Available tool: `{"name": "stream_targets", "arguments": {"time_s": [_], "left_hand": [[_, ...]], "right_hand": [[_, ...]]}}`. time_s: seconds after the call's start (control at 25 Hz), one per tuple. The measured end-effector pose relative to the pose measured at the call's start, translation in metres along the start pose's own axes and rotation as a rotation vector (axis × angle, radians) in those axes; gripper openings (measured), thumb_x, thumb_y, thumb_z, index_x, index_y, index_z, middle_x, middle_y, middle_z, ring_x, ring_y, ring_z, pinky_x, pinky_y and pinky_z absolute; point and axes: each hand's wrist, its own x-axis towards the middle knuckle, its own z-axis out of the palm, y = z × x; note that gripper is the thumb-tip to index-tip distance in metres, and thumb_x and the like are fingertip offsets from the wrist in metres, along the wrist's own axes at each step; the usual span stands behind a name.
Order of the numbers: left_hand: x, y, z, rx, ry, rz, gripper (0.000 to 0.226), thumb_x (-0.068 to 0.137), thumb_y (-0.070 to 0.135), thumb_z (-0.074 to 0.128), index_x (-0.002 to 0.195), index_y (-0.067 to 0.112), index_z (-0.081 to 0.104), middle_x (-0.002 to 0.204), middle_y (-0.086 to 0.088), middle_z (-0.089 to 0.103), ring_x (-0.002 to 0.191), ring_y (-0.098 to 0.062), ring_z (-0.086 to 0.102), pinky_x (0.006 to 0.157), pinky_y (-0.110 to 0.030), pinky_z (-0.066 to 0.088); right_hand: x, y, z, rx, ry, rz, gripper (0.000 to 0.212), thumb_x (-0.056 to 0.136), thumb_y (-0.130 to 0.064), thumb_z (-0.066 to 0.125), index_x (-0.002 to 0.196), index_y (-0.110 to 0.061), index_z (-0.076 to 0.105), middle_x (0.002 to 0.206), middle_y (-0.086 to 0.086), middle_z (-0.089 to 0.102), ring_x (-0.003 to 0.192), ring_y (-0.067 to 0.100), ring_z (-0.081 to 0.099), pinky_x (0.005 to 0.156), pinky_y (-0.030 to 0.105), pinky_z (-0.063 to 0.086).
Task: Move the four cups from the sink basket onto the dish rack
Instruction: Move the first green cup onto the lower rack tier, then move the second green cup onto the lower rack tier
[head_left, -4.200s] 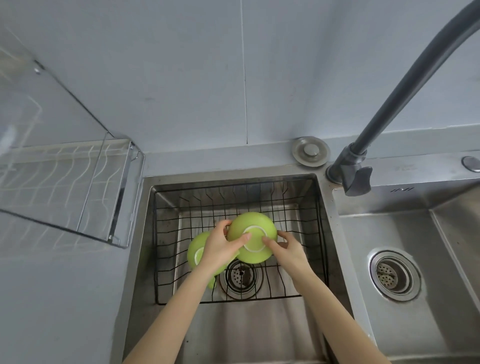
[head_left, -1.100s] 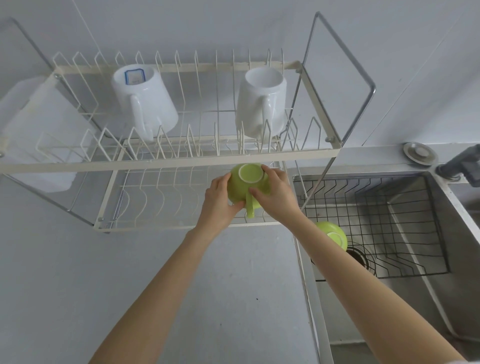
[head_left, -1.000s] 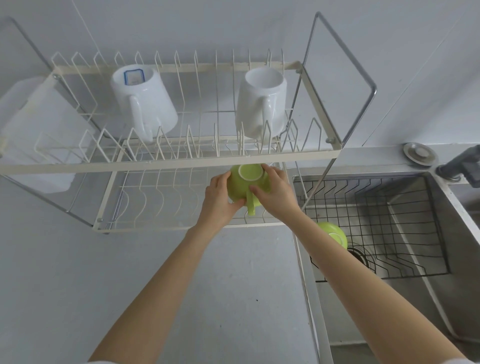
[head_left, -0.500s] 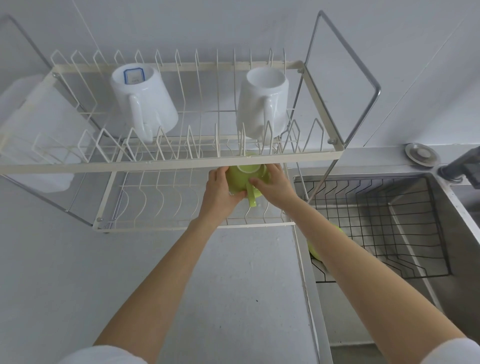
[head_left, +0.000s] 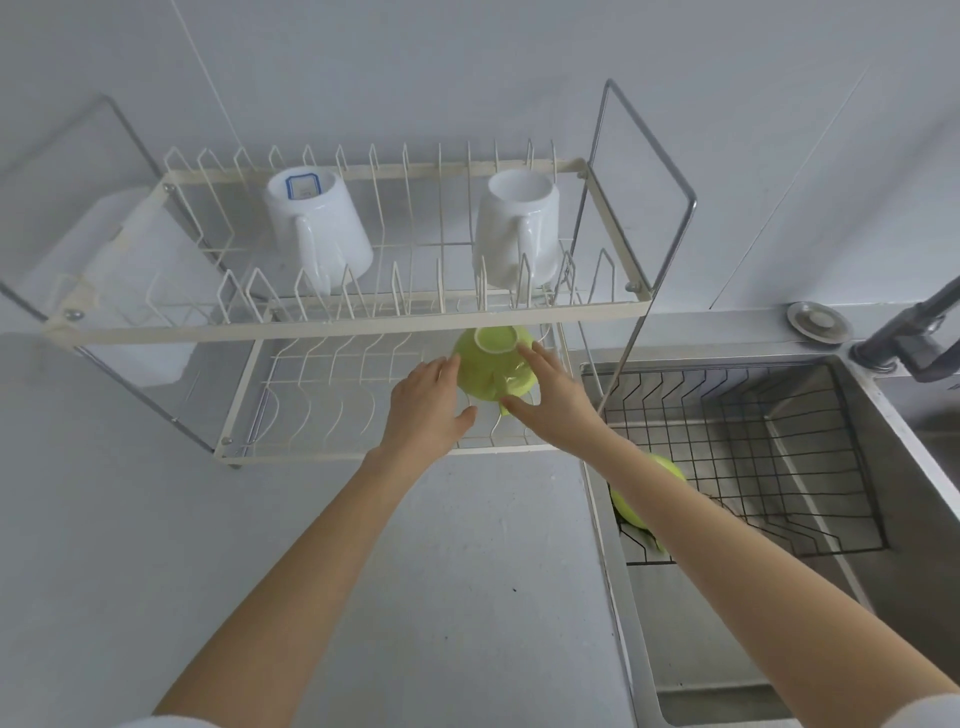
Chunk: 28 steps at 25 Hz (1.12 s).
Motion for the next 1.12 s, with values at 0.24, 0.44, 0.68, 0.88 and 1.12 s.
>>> {"name": "stream_targets", "arguments": {"time_s": [0.24, 0.44, 0.68, 0.88, 1.12], "left_hand": [[-0.039, 0.016, -0.017, 0.095, -0.019, 0.019, 0.062, 0.088, 0.033, 0.049, 0.14, 0.011, 0.025, 0.148, -0.009, 0.032, 0.138, -0.026, 0.027, 0.112, -0.042, 0.027], [-0.071, 0.041, -0.023, 0.142, 0.013, 0.069, 0.056, 0.091, 0.035, 0.042, 0.14, 0.013, 0.026, 0.149, -0.008, 0.031, 0.137, -0.025, 0.029, 0.112, -0.042, 0.025], [-0.094, 0.079, -0.008, 0.13, -0.057, 0.121, 0.05, 0.092, 0.035, 0.04, 0.136, 0.012, 0.033, 0.142, -0.007, 0.043, 0.129, -0.027, 0.042, 0.106, -0.039, 0.033], [-0.1, 0.123, 0.013, 0.051, -0.143, 0.127, 0.051, 0.093, 0.033, 0.038, 0.14, 0.015, 0.028, 0.147, -0.005, 0.037, 0.131, -0.026, 0.04, 0.103, -0.037, 0.035], [-0.087, 0.176, 0.042, 0.0, -0.186, 0.116, 0.052, 0.094, 0.034, 0.037, 0.141, 0.016, 0.026, 0.148, -0.003, 0.036, 0.133, -0.024, 0.036, 0.101, -0.038, 0.037]], "right_hand": [[-0.043, -0.001, -0.017, -0.034, -0.058, -0.036, 0.068, 0.091, -0.028, 0.053, 0.147, -0.016, 0.018, 0.157, 0.005, 0.021, 0.142, 0.023, 0.026, 0.113, 0.031, 0.022], [-0.084, 0.012, -0.032, -0.106, -0.057, -0.058, 0.066, 0.092, -0.028, 0.051, 0.147, -0.016, 0.018, 0.152, 0.008, 0.032, 0.138, 0.024, 0.032, 0.111, 0.032, 0.027], [-0.121, 0.047, -0.047, -0.108, -0.051, 0.006, 0.062, 0.092, -0.027, 0.05, 0.146, -0.015, 0.022, 0.15, 0.008, 0.035, 0.135, 0.023, 0.037, 0.109, 0.033, 0.031], [-0.138, 0.084, -0.065, -0.1, -0.057, 0.061, 0.062, 0.092, -0.029, 0.05, 0.146, -0.014, 0.024, 0.151, 0.008, 0.035, 0.138, 0.024, 0.033, 0.111, 0.033, 0.029], [-0.142, 0.135, -0.096, -0.076, -0.066, 0.125, 0.06, 0.092, -0.03, 0.05, 0.145, -0.016, 0.025, 0.151, 0.008, 0.034, 0.139, 0.025, 0.032, 0.112, 0.033, 0.028]]}}
